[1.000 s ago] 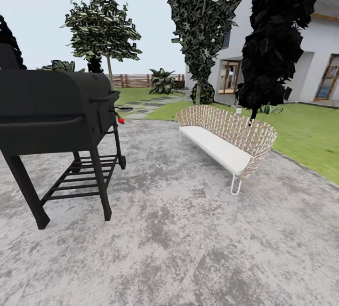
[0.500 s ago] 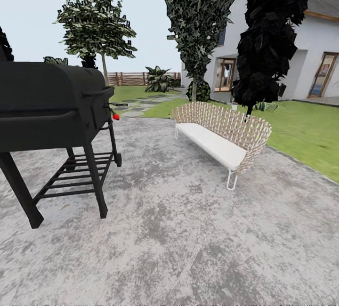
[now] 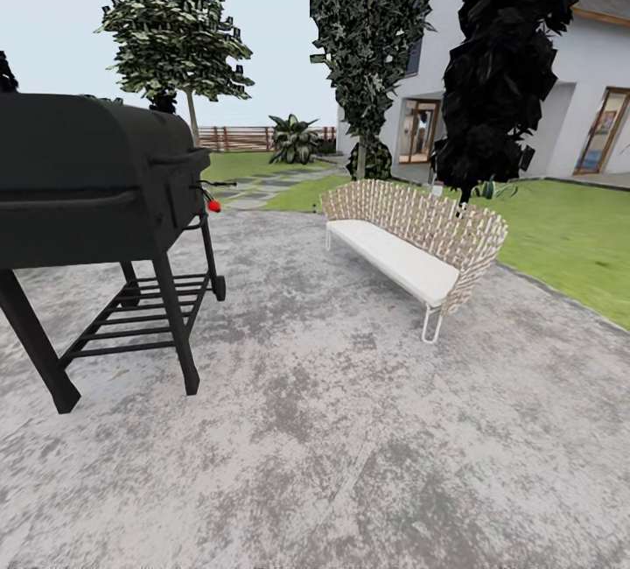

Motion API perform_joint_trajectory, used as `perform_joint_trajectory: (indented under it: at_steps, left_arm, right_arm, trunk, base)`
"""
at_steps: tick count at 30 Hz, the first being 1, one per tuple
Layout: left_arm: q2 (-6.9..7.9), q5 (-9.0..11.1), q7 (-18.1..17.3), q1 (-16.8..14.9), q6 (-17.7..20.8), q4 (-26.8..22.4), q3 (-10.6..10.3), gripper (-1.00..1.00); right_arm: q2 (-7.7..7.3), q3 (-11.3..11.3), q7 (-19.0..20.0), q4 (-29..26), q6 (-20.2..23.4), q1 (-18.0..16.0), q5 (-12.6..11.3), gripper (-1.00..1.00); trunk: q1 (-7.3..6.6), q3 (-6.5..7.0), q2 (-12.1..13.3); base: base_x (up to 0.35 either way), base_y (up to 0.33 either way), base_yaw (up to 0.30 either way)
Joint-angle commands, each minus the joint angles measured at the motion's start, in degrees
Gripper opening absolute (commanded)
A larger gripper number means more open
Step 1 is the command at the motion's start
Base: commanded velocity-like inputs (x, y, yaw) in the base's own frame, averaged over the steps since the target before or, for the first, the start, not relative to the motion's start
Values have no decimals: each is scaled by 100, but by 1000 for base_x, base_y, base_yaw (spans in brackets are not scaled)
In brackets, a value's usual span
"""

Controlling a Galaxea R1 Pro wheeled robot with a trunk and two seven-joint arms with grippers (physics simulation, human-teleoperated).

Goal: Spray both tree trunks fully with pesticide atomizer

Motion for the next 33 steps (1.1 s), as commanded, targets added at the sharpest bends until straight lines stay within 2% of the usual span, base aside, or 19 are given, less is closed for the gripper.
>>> perform_joint_trajectory:
  at_steps: [1, 9, 33]
  left_arm:
    - [-1, -1, 4, -4, -20, 5, 12, 100]
    - [-1, -1, 4, -4, -21, 5, 13, 100]
    - [-1, -1, 4, -4, -22, 5, 13, 100]
  right_arm:
    - [-1, 0, 2, 1, -18, -3, -1, 100]
    - [-1, 6, -7, -5, -18, -3, -3, 100]
    - [-1, -12, -8, 5, -23, -3, 3, 100]
  trunk:
    - [22, -33, -44]
    - [197, -246, -365]
    - [724, -830, -1327]
  base:
    - [0, 0, 13]
    - [0, 0, 109]
    - [0, 0, 177]
